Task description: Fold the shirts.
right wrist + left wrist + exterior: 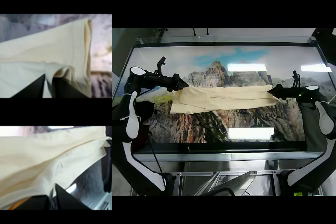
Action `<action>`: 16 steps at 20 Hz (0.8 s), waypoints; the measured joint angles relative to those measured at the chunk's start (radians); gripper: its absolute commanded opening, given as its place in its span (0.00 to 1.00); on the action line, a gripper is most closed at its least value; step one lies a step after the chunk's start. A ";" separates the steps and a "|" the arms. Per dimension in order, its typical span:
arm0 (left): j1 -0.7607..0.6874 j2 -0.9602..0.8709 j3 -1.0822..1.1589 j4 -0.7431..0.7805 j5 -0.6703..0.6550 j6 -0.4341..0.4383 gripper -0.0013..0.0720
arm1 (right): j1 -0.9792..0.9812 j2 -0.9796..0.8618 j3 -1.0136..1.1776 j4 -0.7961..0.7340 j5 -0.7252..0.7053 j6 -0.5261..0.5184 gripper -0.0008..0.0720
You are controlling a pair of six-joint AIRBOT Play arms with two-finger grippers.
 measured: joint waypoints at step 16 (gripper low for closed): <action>-0.032 -0.085 0.180 -0.003 -0.093 -0.086 0.25 | 0.027 -0.102 0.150 -0.208 0.092 0.098 0.14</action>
